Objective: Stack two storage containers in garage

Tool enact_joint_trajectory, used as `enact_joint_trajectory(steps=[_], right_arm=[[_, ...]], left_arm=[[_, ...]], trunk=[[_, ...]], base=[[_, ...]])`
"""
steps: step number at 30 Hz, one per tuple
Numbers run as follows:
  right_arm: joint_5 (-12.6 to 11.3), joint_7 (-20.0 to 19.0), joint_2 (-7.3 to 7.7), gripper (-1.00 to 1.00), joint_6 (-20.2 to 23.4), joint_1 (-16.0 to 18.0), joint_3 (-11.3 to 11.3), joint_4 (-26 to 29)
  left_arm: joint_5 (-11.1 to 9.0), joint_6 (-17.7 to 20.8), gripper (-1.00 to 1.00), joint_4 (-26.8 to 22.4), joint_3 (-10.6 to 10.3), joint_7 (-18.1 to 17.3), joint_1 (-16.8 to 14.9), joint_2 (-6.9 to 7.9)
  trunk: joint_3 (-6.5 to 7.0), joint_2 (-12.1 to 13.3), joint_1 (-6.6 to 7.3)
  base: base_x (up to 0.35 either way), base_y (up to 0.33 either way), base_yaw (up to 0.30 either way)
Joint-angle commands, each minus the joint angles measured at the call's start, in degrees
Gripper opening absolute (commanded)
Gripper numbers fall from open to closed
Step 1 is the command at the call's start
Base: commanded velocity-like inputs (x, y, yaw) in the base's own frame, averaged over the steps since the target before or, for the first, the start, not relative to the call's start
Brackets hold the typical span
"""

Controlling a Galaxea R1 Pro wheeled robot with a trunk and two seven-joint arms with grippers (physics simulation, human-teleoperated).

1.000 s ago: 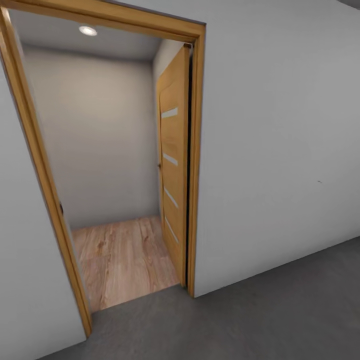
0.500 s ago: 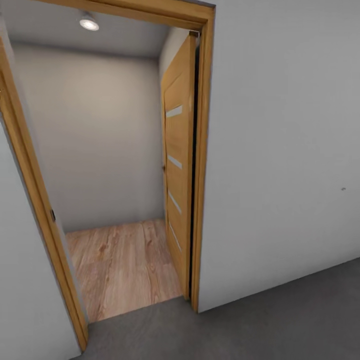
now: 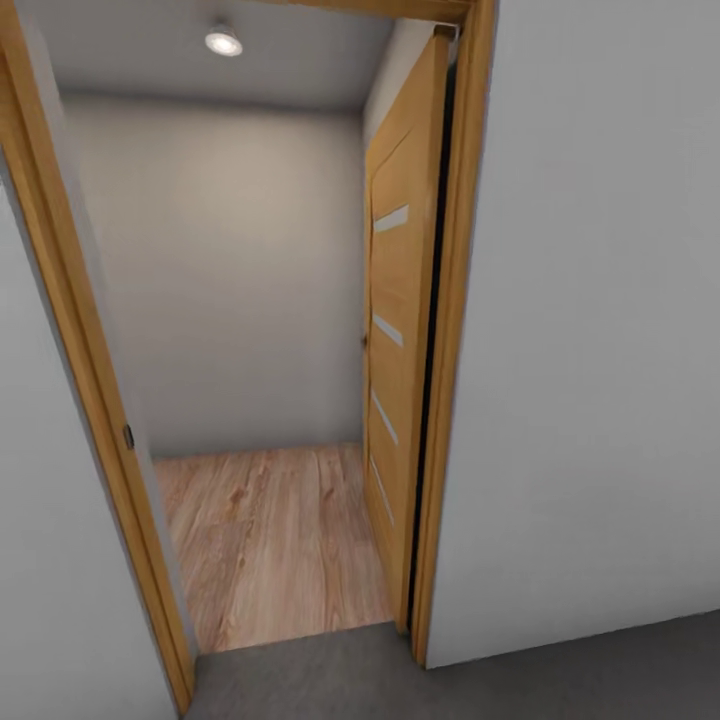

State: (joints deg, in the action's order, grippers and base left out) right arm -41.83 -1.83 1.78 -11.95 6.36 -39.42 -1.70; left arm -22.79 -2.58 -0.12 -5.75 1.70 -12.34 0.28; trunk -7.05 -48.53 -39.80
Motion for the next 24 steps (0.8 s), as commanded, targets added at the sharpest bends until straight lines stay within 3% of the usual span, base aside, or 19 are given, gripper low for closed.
enact_joint_trajectory(steps=[1,24], right_arm=[[-0.5,-0.2,-0.02,1.00,-0.3,0.1,-0.5,-0.2],[-0.6,-0.2,-0.03,1.00,-0.3,0.1,-0.5,-0.2]], left_arm=[[-0.4,-0.1,1.00,0.0,-0.5,0.1,-0.1,-0.01],[-0.4,-0.1,1.00,0.0,-0.5,0.1,-0.1,-0.01]], trunk=[[-0.09,-0.1,-0.04],[-0.09,-0.1,-0.04]], base=[[0.323,-0.092,0.270],[0.323,-0.092,0.270]])
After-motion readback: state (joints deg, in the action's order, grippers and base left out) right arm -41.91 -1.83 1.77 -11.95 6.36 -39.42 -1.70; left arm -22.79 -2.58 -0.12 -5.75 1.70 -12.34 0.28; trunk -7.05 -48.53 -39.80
